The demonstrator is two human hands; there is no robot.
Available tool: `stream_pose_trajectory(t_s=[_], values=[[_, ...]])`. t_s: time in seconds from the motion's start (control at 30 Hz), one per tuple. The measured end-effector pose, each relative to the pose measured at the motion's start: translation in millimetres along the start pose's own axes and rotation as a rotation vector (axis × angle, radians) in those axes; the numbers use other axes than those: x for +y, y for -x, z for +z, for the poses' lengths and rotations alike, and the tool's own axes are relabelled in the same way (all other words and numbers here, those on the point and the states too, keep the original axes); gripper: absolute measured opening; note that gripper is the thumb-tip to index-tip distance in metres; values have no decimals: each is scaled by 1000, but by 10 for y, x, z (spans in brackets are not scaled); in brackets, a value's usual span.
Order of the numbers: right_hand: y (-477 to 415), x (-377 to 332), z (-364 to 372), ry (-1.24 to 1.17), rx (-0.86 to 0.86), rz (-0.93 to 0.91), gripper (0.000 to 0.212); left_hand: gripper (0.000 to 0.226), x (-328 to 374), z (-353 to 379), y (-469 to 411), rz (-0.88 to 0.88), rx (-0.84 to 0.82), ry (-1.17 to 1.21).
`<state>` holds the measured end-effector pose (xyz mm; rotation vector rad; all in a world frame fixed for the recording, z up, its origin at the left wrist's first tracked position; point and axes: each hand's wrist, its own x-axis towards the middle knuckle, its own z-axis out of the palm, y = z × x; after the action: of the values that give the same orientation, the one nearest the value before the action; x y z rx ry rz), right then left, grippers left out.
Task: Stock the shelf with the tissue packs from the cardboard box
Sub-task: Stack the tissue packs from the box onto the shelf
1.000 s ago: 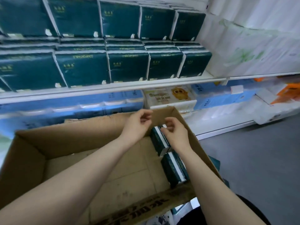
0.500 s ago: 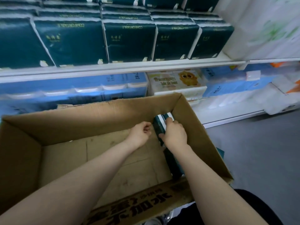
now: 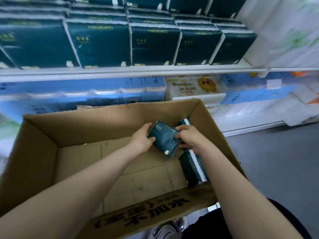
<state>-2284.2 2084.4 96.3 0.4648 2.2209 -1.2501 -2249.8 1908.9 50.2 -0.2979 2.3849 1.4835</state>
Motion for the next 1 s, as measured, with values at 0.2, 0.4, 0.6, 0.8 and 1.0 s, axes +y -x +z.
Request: stream_pose_trajectory(t_s=[0.2, 0.4, 0.6, 0.8, 1.0], values=[[247, -140, 57, -140, -129, -139, 28, 43, -45, -416, 319, 67, 81, 43], [595, -296, 226, -96, -72, -349, 33, 29, -2, -883, 703, 139, 135, 123], [1009, -710, 368, -15, -2, -567, 31, 23, 231, -1462, 1093, 256, 188, 163], [1404, -1521, 675, -27, -18, -769, 24, 15, 427, -2278, 1404, 396, 444, 94], [1703, -2372, 1156, -32, -5, -916, 22, 14, 508, -3140, 1677, 466, 660, 105]])
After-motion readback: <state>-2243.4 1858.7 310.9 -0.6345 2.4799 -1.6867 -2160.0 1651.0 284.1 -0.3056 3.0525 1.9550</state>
